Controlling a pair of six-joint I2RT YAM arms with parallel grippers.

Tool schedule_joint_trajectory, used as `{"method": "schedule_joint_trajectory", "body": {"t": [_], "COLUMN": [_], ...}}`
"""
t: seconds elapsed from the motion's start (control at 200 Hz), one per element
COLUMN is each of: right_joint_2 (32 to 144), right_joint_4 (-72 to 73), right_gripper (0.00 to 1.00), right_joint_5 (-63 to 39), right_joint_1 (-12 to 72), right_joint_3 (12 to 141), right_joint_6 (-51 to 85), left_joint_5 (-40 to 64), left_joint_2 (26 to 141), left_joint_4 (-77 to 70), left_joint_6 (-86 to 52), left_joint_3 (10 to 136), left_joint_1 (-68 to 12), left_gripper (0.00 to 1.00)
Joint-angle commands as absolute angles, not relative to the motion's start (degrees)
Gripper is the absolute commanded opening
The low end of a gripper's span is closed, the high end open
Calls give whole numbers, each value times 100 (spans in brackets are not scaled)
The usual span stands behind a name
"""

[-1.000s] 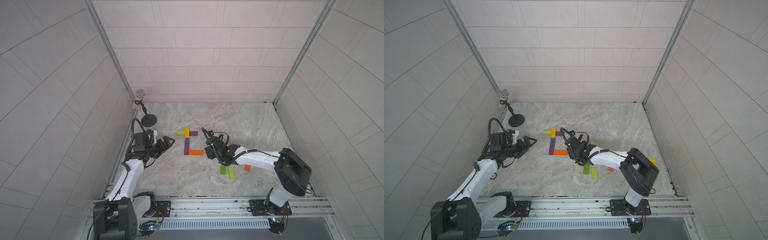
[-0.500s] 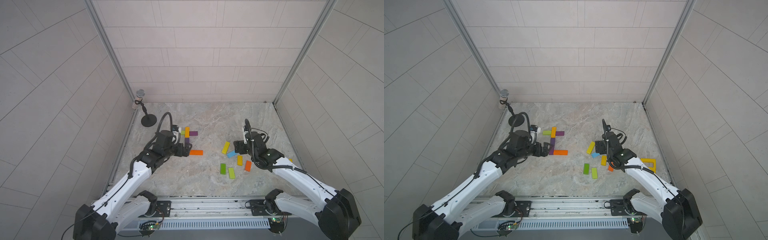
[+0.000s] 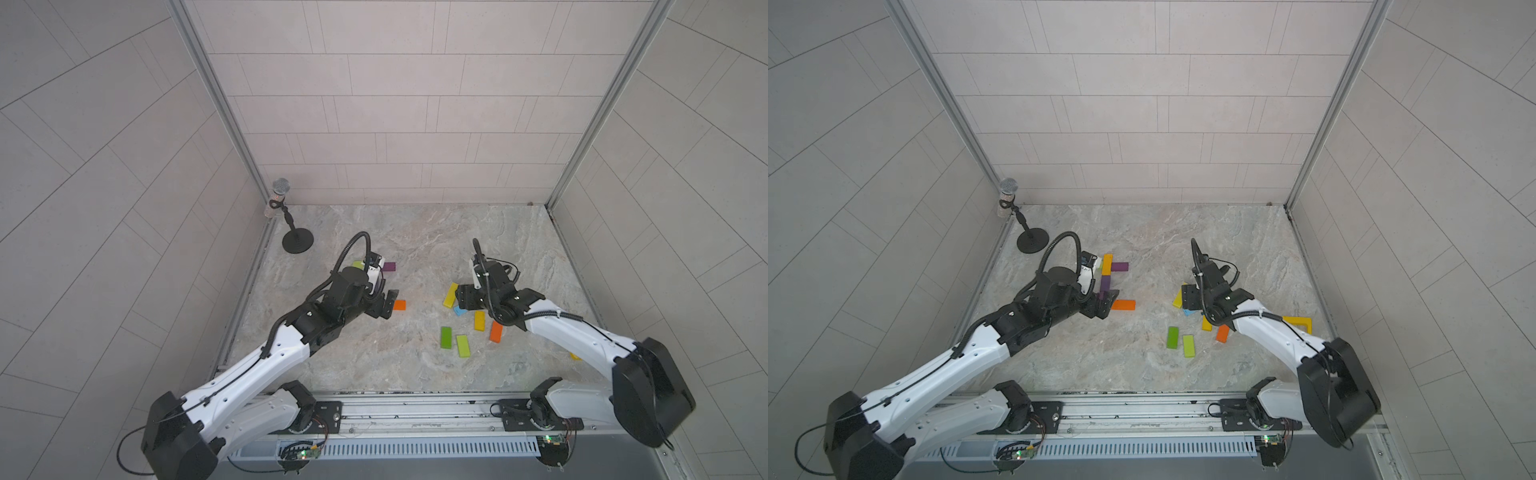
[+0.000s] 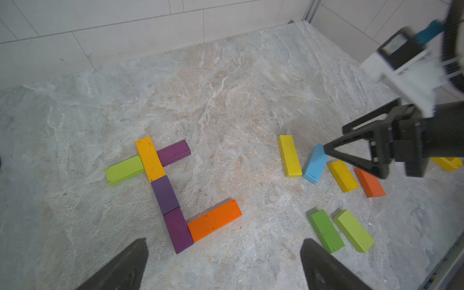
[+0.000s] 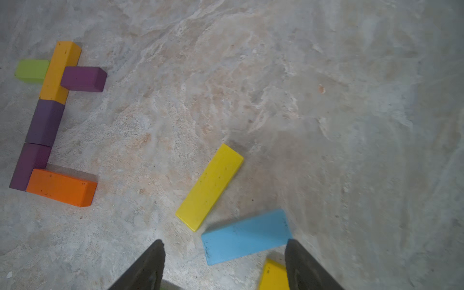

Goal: Assemble the letter t with building blocks
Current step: Pick up the building block from the center of the board.

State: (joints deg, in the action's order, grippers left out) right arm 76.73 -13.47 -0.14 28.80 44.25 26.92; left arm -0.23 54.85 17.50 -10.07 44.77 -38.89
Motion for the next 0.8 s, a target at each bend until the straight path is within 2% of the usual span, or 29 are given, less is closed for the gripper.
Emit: {"method": "schedule_joint_trajectory", "body": {"t": [0.0,0.095,0.175,0.385,0.796], "right_joint_2": [8305,8682,8825,9028,9748], "right_joint_4": [-1383,-1227,-1147,-1258,-1283], "right_gripper": [75,72,71,69,64], "right_joint_5": [350,474,638,1029,1096], "right_joint_1": [3233,3366,3427,3453,3401], "right_joint_3": [4839,4909,4895,4988,5372], "right_joint_6": [2963,3169,3289,3324,3430], "left_joint_5": [523,1740,2362,2602,2921], "left_joint_2": [5210,5242,5304,5212,5168], "left_joint_4": [2828,3349,3439,3081,2779], "left_joint_6": [-892,-942,-900,-970,-1252], "left_joint_3": [4609,4658,4564,4346,4199], "left_joint_1": [-3502,-2721,-2306,-2050,-1700], "left_gripper": [100,100,100,100,100]}}
